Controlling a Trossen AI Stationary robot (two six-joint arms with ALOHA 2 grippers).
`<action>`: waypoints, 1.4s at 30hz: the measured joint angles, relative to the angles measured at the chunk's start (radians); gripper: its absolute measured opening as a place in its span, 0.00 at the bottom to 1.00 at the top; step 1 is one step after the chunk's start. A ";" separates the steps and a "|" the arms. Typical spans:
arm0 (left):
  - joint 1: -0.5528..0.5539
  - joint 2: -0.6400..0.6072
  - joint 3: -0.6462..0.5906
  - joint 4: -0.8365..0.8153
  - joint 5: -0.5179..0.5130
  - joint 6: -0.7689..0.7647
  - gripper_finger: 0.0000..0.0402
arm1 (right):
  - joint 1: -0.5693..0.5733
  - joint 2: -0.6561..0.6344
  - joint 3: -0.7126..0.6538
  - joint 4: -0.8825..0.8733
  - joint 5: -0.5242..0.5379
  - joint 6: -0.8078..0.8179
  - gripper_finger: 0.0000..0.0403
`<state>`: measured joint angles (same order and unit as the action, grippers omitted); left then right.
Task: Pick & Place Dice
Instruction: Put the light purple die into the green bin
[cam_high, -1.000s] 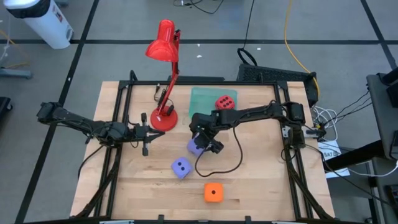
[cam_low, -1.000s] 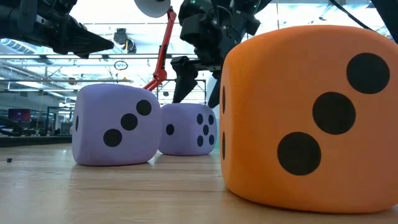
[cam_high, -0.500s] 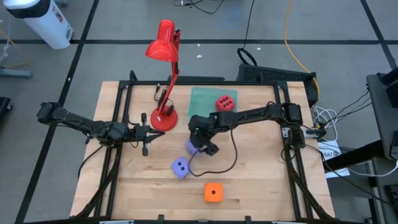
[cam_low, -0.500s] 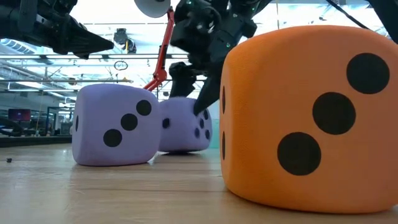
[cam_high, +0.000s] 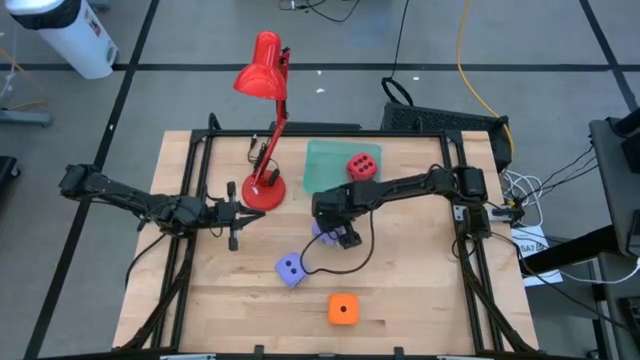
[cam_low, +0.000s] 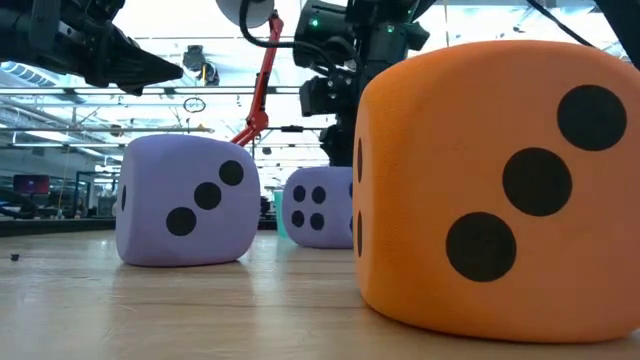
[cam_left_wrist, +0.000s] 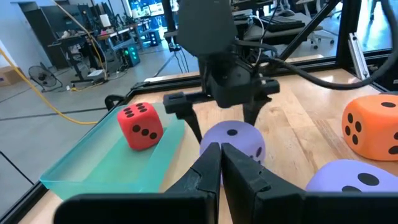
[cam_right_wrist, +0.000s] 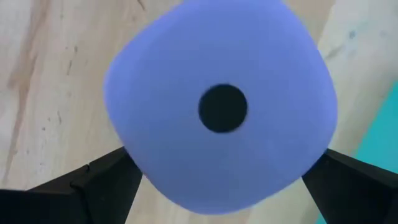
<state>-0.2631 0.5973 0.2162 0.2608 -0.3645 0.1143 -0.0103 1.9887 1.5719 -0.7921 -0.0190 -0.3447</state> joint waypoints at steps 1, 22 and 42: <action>0.000 0.000 0.000 0.002 0.000 0.000 0.06 | 0.003 -0.001 -0.001 0.000 0.010 0.000 0.98; 0.000 0.000 0.000 0.005 0.000 0.010 0.06 | 0.069 -0.154 0.001 0.218 0.045 -0.227 0.99; -0.001 0.000 0.000 0.002 0.030 -0.042 0.06 | 0.103 -0.148 0.000 0.151 0.229 0.610 0.99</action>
<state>-0.2642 0.5975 0.2161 0.2630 -0.3342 0.0723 0.0927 1.8408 1.5721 -0.6416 0.2097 0.2649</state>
